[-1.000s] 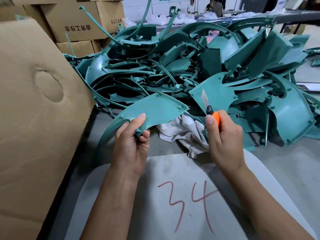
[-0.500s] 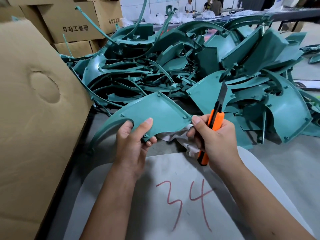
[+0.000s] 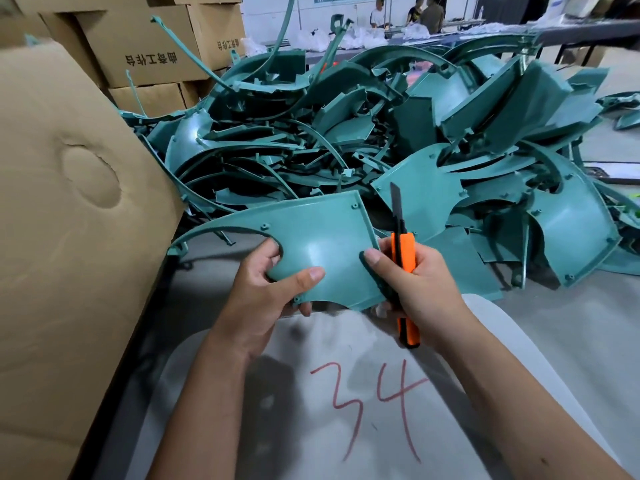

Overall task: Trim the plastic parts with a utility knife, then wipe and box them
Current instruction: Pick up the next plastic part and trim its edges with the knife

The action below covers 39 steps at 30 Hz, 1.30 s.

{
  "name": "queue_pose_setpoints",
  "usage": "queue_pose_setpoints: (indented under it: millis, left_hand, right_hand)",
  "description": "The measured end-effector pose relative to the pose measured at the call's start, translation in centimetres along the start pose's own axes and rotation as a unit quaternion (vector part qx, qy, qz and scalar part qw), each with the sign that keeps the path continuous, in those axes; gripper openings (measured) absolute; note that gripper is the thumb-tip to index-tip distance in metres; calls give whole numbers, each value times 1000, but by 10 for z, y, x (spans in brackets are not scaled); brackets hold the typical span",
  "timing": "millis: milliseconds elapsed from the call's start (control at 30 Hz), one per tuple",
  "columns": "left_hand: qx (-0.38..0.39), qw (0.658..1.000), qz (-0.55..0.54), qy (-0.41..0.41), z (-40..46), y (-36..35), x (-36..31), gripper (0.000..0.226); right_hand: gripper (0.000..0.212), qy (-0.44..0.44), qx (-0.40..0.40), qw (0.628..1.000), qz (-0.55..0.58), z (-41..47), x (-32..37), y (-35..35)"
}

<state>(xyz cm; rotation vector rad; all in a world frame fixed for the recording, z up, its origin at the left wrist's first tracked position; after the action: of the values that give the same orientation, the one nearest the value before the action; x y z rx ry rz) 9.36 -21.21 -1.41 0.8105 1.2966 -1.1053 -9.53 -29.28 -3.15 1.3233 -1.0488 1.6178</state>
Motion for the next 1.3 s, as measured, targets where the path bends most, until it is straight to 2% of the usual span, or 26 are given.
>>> queue_pose_setpoints:
  millis: [67, 100, 167, 200, 267, 367, 400, 467, 533, 633, 700, 800, 900, 1000, 1133, 1300]
  left_hand:
    - [-28, 999, -39, -14, 1, -1, 0, 35]
    - [-35, 995, -98, -13, 2, -5, 0, 37]
    - [-6, 977, -211, -14, 5, -19, 2, 47]
    - [10, 976, -219, -19, 5, -27, 2, 54]
    - [9, 988, -143, -52, 3, -41, 2, 49]
    - [-72, 986, 40, -142, -4, -41, -2, 9]
    - [-97, 982, 65, -151, -5, -37, -3, 2]
    - [-137, 979, 58, -140, -5, -26, -4, 7]
    - [-147, 979, 49, -133, -5, -21, -8, 15]
    - [-159, 973, 34, -161, -10, -20, -19, 18]
    - [-170, 971, -3, -167, -12, -17, -23, 17]
    - [-184, 970, -39, -156, -12, -11, -25, 28]
    - [-182, 966, -60, -171, -12, -6, -29, 37]
    - [-168, 969, -56, -170, -11, -6, -31, 27]
    - [-118, 975, -112, -152, -8, -10, -28, 13]
    - [-149, 977, -111, -103, -3, -3, -15, 12]
  right_hand:
    - [20, 21, -14, 1000, -1, -1, 1, -2]
    - [19, 34, -29, 999, 14, -2, 2, -2]
    - [22, 55, -61, 995, 49, -4, 5, -2]
    - [26, 64, -73, 993, 61, -6, 6, -2]
    - [25, 90, -79, 991, 52, -8, 5, -4]
    - [29, 96, -52, 994, -7, -10, 3, -14]
    - [37, 99, -43, 994, -36, -10, 4, -16]
    - [51, 131, -35, 987, -92, -11, 12, -15]
    - [57, 206, -31, 962, -175, -14, 24, -12]
    - [57, 329, -29, 870, -366, -29, 41, -17]
    - [60, 366, -29, 835, -410, -35, 47, -22]
    - [61, 404, -11, 814, -416, -41, 52, -29]
    - [61, 416, 12, 808, -418, -44, 51, -34]
    - [58, 418, 12, 806, -418, -45, 49, -34]
    - [57, 413, 6, 808, -420, -43, 47, -33]
    - [59, 390, 4, 804, -449, -37, 41, -31]
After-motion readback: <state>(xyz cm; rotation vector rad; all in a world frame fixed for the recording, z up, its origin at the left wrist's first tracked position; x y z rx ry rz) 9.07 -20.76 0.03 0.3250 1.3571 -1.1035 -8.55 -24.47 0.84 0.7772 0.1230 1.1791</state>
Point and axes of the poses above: each hand's wrist, its own z-axis towards the middle knuckle, its own y-axis out of the back of the hand, x = y × z, the point moved 7 cm from there along z, towards the middle knuckle, and after that the axes turned 2 degrees about -x, right-handed, at the moved point
